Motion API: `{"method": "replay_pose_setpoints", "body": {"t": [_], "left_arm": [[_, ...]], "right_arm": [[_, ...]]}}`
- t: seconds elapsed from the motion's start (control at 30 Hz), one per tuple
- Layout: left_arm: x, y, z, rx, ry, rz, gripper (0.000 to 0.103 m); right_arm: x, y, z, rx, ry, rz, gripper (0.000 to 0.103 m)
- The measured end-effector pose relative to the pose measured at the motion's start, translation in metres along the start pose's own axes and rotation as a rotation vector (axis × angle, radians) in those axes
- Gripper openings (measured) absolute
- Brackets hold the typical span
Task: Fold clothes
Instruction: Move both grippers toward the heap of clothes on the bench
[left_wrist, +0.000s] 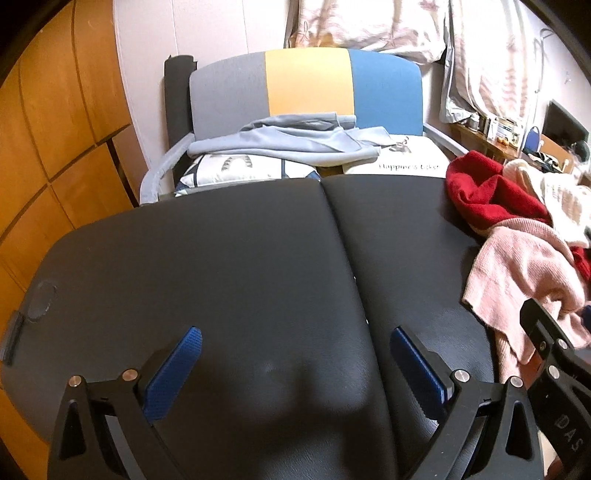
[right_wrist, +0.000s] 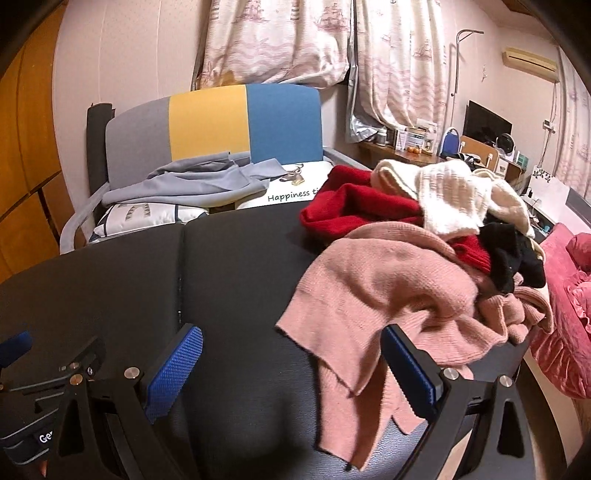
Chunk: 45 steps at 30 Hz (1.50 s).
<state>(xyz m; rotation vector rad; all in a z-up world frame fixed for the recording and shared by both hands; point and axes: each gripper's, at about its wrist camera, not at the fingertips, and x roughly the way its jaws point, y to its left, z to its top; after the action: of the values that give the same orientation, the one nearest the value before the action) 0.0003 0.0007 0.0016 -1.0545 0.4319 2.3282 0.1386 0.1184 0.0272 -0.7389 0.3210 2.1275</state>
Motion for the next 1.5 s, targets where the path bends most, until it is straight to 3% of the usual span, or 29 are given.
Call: {"method": "replay_pose_setpoints", "body": {"t": [0.23,0.43,0.6,0.93,1.2,1.5], "left_arm": [[-0.005,-0.004,-0.003,-0.005,-0.008,0.001,0.103],[0.001,-0.008,-0.006,-0.01,-0.022,-0.017,0.103],[0.0,-0.015,-0.008,-0.001,-0.079,-0.04,0.103],[0.002,-0.039,-0.01,0.056,-0.032,-0.073,0.103],[0.013,-0.055,-0.014,0.152,0.005,-0.035,0.103],[0.024,-0.078,-0.009,0.199,0.061,-0.06,0.103]], "right_arm": [[-0.023,-0.001,0.005,0.003,0.018,-0.03,0.1],[-0.014,0.002,-0.006,0.009,0.019,-0.045,0.1],[-0.009,-0.004,-0.014,0.023,0.026,-0.05,0.1],[-0.005,-0.024,-0.026,0.066,0.057,-0.082,0.1],[0.003,-0.045,-0.034,0.12,0.083,-0.107,0.1],[0.01,-0.067,-0.04,0.16,0.106,-0.146,0.1]]}}
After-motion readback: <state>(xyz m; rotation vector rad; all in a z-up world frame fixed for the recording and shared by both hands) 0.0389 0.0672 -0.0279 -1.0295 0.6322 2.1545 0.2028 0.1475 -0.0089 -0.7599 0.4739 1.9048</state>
